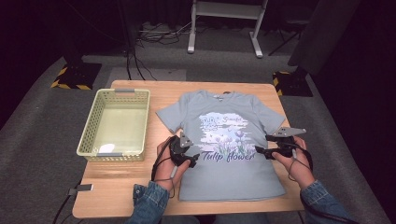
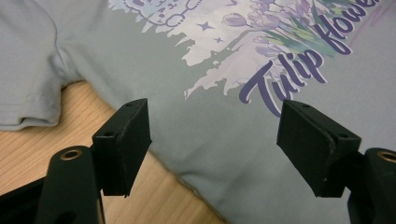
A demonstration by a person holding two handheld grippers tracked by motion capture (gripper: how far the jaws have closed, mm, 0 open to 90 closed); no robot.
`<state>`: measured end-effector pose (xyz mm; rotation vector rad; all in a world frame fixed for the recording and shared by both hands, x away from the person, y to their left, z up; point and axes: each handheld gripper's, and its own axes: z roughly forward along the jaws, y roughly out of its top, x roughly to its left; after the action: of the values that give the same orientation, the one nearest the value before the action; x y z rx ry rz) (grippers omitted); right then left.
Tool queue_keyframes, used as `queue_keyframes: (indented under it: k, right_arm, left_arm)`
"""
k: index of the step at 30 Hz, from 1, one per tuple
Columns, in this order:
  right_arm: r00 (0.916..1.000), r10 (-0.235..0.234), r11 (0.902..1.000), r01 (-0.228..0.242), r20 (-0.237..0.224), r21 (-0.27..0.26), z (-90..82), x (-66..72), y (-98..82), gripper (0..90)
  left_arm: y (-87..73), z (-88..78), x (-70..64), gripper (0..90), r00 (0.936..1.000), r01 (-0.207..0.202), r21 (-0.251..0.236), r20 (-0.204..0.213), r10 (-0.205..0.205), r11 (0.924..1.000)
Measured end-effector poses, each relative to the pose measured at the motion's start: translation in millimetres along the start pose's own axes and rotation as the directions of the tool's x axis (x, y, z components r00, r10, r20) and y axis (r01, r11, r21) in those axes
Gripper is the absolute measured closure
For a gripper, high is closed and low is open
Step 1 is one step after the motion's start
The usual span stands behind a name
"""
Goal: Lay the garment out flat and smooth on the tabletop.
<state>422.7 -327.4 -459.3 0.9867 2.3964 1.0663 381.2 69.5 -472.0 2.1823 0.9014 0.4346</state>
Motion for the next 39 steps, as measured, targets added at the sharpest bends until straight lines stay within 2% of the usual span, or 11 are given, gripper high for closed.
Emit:
queue_keyframes:
  k: [12,23,28,34,37,39]
  right_arm:
    - [0.9997,0.018,0.9997,-0.018,0.013,-0.016,-20.5,2.4,-1.4,24.9]
    - [0.9991,0.018,0.9997,-0.018,0.039,-0.015,-41.5,1.2,-9.5,24.2]
    - [0.9987,0.019,0.9997,-0.018,0.047,-0.019,-51.9,2.1,-11.4,23.8]
    - [0.9985,0.016,0.9998,-0.015,0.053,-0.015,-62.0,3.0,-16.6,23.0]
    - [0.9997,0.015,0.9999,-0.016,0.021,0.006,-66.4,2.3,-21.0,30.3]
    - [0.9997,0.02,0.9998,-0.02,0.017,0.001,-67.9,2.4,-24.8,26.1]
  left_arm:
    - [-10.9,-30.6,-3.1,22.3,0.9997,-0.005,-0.013,-0.023,0.005,0.9999]
    - [-21.9,-56.2,-3.4,20.9,0.9988,-0.002,-0.026,-0.048,0.0,0.9996]
    - [-27.5,-68.8,-2.1,20.4,0.9976,-0.012,-0.02,-0.068,0.011,0.9997]
    - [-37.8,-82.6,-0.1,19.8,0.9964,-0.002,-0.029,-0.084,-0.001,0.9996]
    - [-44.5,-87.1,0.4,19.0,0.997,0.0,-0.035,-0.077,-0.002,0.9994]
    - [-49.9,-90.5,1.8,19.0,0.9969,0.001,-0.026,-0.078,-0.003,0.9997]
